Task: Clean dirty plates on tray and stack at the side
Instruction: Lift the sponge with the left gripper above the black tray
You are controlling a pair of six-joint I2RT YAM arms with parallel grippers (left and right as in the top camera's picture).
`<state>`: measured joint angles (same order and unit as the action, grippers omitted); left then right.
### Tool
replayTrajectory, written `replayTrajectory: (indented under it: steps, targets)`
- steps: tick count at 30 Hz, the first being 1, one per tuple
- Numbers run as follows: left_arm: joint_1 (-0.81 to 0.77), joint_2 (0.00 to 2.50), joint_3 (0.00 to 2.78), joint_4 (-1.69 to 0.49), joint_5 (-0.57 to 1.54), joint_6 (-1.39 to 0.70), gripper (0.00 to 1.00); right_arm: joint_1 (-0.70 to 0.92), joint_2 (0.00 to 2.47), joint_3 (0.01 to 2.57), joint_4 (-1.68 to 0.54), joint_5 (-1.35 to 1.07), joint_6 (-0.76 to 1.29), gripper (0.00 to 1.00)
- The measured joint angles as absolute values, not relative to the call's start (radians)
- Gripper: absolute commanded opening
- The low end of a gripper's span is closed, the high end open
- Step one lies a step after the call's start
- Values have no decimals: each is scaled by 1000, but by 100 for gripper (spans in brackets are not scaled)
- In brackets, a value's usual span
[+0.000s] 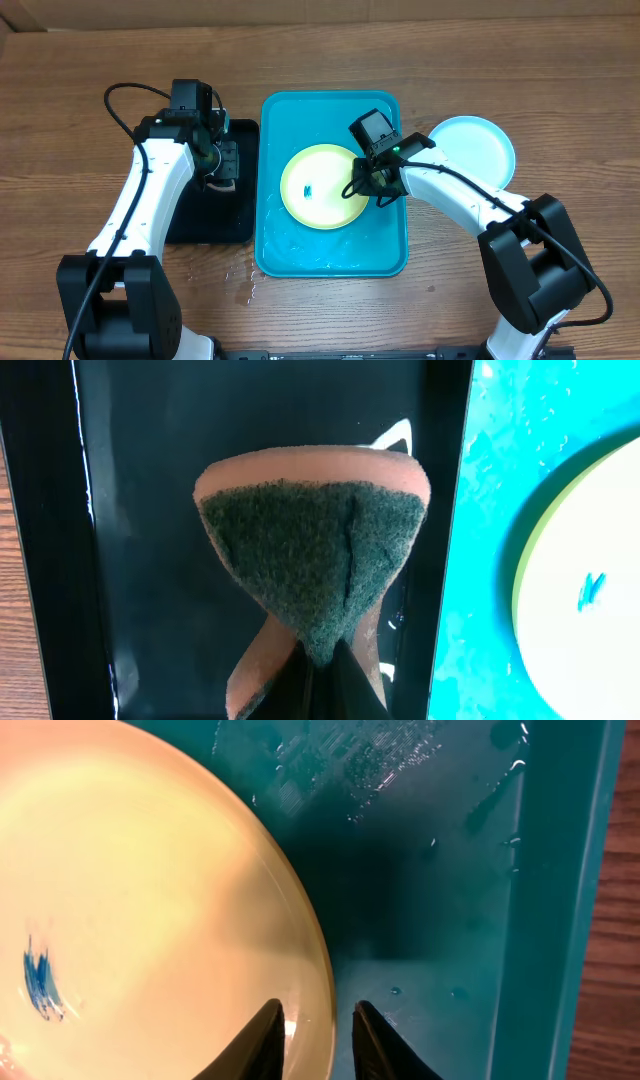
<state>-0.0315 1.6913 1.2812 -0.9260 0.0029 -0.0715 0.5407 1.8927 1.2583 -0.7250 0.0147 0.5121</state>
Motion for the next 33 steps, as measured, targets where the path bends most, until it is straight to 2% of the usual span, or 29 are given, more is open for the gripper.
replayTrajectory:
  steps: [8,20,32,33]
  targets:
    - [-31,1691,1281,-926,3,-72,4,535,1895,1258,-724,15,513,19]
    - [-31,1691,1281,-925,3,-72,4,525,1911,1258,-723,14,516,4]
    - [-31,1691,1281,-924,3,-72,4,525,1911,1258,-738,16,621,4]
    - [-31,1691,1281,-924,3,-72,4,525,1911,1258,-739,16,631,8]
